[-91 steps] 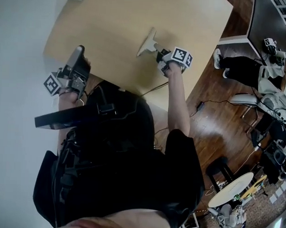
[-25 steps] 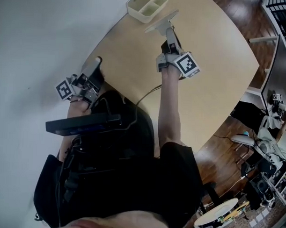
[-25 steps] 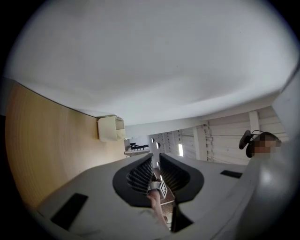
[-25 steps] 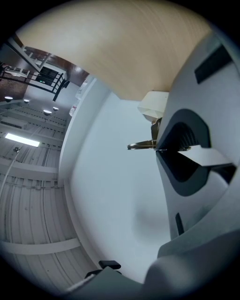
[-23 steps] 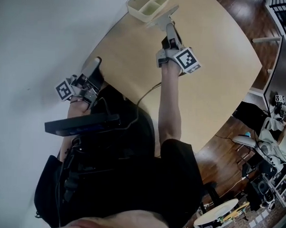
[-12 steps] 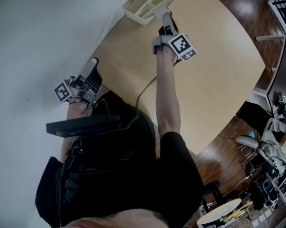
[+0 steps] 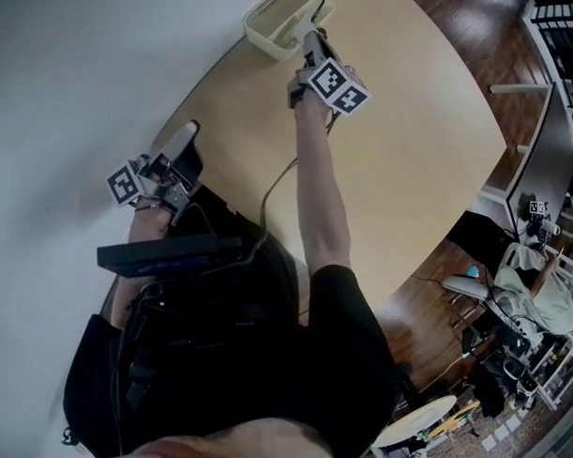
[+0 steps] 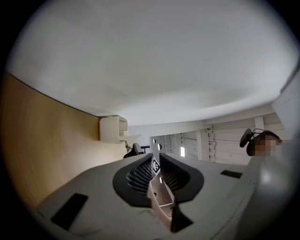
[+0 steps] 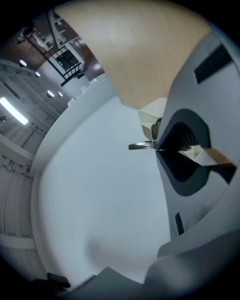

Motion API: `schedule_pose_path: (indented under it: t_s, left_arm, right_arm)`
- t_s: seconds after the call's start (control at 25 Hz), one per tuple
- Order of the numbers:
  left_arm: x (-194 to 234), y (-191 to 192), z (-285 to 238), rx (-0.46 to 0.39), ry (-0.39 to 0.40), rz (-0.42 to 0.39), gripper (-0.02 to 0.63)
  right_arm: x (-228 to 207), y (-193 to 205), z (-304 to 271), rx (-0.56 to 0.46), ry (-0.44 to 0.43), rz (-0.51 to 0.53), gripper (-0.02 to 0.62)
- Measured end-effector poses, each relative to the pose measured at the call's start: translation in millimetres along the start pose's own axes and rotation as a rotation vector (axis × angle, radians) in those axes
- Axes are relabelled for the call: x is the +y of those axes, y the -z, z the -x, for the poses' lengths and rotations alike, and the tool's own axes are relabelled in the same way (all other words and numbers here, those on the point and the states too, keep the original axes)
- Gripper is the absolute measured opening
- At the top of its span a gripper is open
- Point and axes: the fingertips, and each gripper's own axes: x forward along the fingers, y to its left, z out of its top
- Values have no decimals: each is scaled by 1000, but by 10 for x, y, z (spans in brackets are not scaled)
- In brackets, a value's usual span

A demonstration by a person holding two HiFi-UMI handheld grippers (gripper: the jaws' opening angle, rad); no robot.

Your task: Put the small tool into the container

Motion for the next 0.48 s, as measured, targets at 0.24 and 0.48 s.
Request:
schedule_pose_path:
  t_s: [0.24, 0.48]
  left_arm:
    - [6, -25, 23, -20, 4, 11, 32]
    - [7, -43, 51, -39, 7, 17, 32]
  right_arm:
    - [19, 144, -115, 121, 81, 173, -9]
    - [23, 218, -161, 206, 121, 291, -8]
